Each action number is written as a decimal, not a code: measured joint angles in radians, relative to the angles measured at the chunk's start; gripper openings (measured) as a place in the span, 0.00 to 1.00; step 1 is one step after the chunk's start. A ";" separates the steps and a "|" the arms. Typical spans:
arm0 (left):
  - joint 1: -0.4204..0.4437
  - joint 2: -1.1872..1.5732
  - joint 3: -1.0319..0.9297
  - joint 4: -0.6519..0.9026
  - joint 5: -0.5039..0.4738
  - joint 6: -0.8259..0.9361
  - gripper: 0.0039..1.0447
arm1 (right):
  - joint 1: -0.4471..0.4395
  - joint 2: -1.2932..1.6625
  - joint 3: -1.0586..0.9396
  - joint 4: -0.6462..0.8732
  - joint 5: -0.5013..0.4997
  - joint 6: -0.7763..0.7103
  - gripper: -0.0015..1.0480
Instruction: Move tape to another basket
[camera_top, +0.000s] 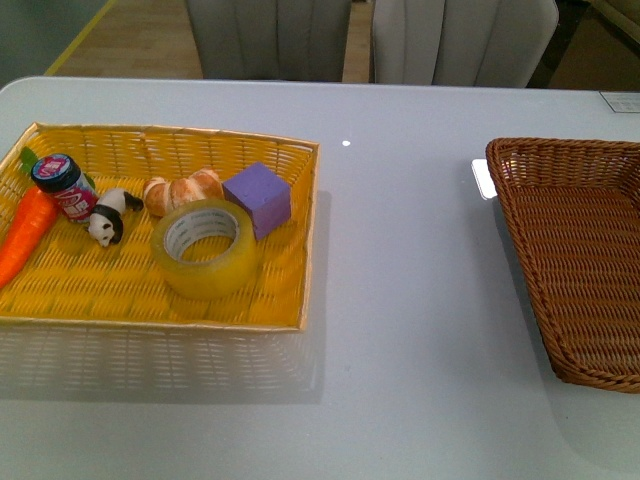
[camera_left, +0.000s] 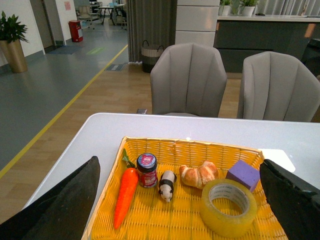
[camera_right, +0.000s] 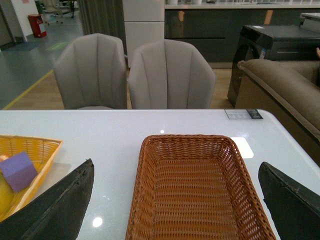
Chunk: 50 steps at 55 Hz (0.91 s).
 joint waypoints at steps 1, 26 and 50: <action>0.000 0.000 0.000 0.000 0.000 0.000 0.92 | 0.000 0.000 0.000 0.000 0.000 0.000 0.91; 0.000 0.000 0.000 0.000 0.000 0.000 0.92 | 0.000 0.000 0.000 0.000 0.000 0.000 0.91; 0.000 0.000 0.000 0.000 0.000 0.000 0.92 | 0.000 0.000 0.000 0.000 0.000 0.000 0.91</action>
